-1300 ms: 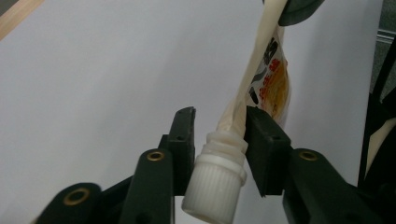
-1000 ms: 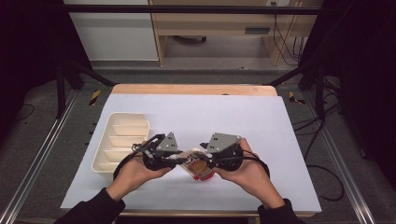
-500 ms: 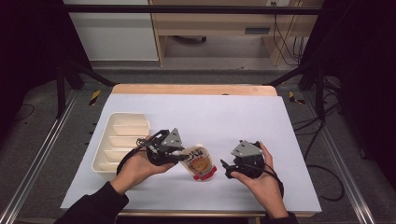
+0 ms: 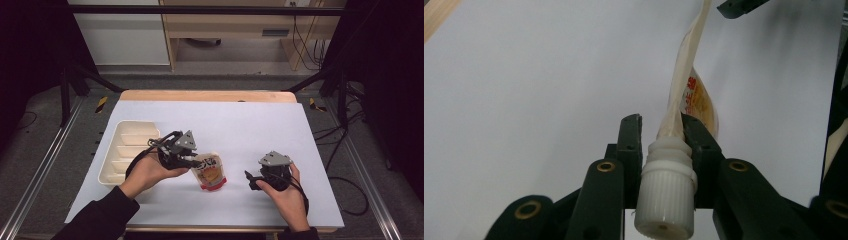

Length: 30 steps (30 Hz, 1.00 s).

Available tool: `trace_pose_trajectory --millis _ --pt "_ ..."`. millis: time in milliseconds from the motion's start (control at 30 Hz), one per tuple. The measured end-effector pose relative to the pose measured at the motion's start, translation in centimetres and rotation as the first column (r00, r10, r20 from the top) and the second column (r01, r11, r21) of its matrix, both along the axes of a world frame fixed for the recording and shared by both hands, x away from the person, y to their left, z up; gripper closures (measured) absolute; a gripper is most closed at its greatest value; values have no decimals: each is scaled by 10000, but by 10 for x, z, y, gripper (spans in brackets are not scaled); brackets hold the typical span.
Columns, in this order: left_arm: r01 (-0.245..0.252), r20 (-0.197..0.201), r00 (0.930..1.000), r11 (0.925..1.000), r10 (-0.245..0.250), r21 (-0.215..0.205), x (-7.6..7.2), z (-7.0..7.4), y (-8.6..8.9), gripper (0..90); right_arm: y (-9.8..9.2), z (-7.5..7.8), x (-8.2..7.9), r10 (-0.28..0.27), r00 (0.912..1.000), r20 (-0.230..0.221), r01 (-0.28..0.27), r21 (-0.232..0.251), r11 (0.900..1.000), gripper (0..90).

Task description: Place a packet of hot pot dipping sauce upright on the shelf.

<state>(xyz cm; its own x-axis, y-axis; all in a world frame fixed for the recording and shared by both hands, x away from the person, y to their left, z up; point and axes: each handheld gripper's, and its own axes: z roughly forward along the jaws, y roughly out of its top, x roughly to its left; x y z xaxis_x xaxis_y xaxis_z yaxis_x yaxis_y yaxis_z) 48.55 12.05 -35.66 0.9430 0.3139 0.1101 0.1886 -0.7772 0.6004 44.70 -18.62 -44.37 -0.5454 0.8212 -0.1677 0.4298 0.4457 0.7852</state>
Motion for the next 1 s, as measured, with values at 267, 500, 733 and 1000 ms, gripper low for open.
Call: trace_pose_trajectory --millis 267,500,733,1000 --pt "630 118 9978 9905 -649 1222 2 15 2 730 0 -1 0 32 10000 41 -32 100 9999 88" --pt "943 358 9940 9751 -1035 2008 5 38 6 730 2 0 -1 117 9998 164 -119 111 9999 84" --pt "1104 900 9867 9648 -1351 2385 3 74 17 730 4 -1 -2 231 9995 222 -232 54 9997 79" --pt "1129 1193 9822 9635 -1451 2426 -4 97 27 730 9 0 -4 327 9981 524 -327 4 9995 72"
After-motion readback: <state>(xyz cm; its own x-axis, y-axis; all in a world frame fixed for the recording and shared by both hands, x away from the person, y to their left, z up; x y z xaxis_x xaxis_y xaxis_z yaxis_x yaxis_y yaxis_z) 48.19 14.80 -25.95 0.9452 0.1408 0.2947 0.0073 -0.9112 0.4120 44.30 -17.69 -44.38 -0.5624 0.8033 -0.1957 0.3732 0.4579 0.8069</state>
